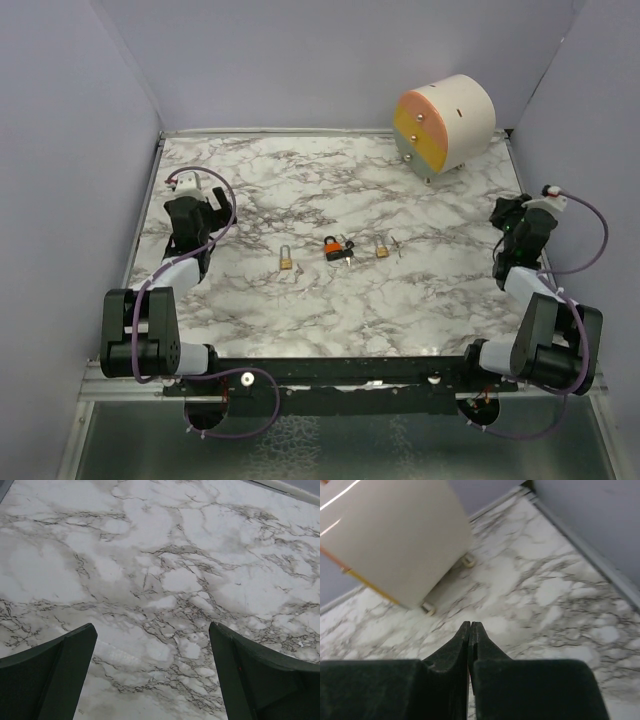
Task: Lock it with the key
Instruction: Reset both arms
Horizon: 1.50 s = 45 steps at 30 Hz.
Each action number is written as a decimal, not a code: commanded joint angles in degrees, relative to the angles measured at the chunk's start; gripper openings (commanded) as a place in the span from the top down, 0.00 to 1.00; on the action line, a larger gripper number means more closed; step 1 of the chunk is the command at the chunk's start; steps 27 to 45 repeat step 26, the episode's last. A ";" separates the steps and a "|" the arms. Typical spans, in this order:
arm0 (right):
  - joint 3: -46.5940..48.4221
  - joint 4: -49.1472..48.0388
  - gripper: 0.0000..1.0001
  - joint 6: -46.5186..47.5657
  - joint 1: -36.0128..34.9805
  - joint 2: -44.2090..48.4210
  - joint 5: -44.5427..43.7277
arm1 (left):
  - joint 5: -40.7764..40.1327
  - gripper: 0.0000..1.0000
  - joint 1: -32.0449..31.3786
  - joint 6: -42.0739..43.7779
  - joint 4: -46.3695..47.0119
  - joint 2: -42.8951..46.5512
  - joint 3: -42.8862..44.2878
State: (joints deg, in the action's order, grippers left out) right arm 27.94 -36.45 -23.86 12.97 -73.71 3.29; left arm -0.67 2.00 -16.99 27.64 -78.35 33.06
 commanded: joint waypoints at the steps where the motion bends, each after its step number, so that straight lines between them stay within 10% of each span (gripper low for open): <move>1: -1.39 -2.35 0.99 -5.74 8.12 -0.37 2.04 | -7.35 0.01 0.09 3.05 -0.13 0.15 0.84; 45: -2.55 -3.72 0.99 -4.45 8.50 -0.97 4.11 | -5.17 0.01 0.11 1.92 1.80 -0.44 -0.96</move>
